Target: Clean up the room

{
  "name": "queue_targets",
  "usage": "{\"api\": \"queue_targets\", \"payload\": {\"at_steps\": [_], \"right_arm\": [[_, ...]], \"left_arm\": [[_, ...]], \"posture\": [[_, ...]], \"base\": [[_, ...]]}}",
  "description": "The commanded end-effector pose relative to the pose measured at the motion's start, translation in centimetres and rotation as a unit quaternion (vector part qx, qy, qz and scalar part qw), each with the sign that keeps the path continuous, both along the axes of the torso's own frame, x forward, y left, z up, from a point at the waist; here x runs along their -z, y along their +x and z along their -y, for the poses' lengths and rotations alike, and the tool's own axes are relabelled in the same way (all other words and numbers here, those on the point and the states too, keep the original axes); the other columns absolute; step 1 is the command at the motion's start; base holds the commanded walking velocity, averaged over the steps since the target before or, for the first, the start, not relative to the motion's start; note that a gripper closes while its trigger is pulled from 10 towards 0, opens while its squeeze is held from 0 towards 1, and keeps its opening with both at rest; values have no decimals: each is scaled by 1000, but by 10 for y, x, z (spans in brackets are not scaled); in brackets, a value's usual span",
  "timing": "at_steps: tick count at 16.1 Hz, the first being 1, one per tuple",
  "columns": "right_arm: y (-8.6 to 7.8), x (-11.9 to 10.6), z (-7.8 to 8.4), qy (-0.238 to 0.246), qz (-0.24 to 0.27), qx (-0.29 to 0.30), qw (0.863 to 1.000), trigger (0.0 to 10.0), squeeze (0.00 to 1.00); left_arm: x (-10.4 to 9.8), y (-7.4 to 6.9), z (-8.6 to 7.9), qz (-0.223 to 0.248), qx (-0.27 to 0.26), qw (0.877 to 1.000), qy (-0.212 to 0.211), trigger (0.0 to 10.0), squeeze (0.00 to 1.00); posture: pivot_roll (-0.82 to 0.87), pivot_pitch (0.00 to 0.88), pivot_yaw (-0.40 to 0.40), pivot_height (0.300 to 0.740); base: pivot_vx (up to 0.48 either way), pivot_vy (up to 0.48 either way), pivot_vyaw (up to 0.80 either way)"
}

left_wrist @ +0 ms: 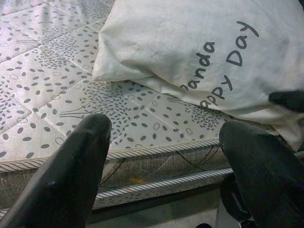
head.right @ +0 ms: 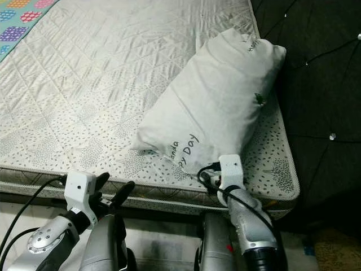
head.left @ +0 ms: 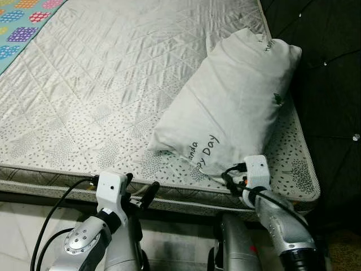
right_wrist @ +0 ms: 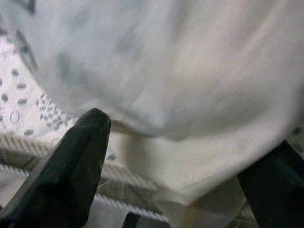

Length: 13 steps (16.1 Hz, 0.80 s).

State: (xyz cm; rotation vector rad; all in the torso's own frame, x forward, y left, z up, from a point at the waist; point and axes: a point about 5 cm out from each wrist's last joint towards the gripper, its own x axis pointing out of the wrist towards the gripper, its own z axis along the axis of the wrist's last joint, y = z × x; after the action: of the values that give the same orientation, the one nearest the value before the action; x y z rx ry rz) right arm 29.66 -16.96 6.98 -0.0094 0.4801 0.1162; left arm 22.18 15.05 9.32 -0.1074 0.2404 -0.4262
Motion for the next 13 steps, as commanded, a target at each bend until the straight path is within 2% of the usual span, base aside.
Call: {"api": "queue_targets", "payload": {"at_steps": [1,4,5,6,8,9,10,11,13], "right_arm": [[5,-7,8,9,15,14,1000,10000,0],[13,-17,7,39,48,26,998,10000,0],[14,-18,3,44,55,30,997,10000,788],[14,-18,-3,54,57,25,997,10000,1000],[12,-16,-11,57,53,17,997,10000,1000],[9,-13,-21,73,47,-2,996,10000,949],[8,-12,-23,78,46,-7,996,10000,588],[7,-11,-26,85,45,-10,995,10000,0],[8,-12,-32,98,50,-6,994,10000,0]], "left_arm": [[0,0,-2,0,2,1000,4,10000,0],[0,1,-2,2,3,1000,3,10000,0],[0,1,-2,2,3,1000,3,10000,0],[0,1,-1,2,3,1000,4,10000,0],[0,1,-1,3,3,1000,4,10000,0],[0,1,-1,3,3,1000,4,10000,0],[0,2,-1,3,3,1000,4,10000,0],[0,2,-1,3,3,1000,4,10000,0],[0,2,0,3,4,1000,4,10000,0]], "posture": [[-88,168,9,591],[-85,166,10,591],[-85,167,11,591],[-81,167,11,591],[-80,168,11,591],[-78,167,11,591],[-79,167,11,591],[-80,167,11,591],[-81,167,12,591]], "base": [[0,0,0],[0,0,0],[0,0,0],[0,0,0],[0,0,0],[0,0,0],[0,0,0],[0,0,0],[0,0,0]]}}
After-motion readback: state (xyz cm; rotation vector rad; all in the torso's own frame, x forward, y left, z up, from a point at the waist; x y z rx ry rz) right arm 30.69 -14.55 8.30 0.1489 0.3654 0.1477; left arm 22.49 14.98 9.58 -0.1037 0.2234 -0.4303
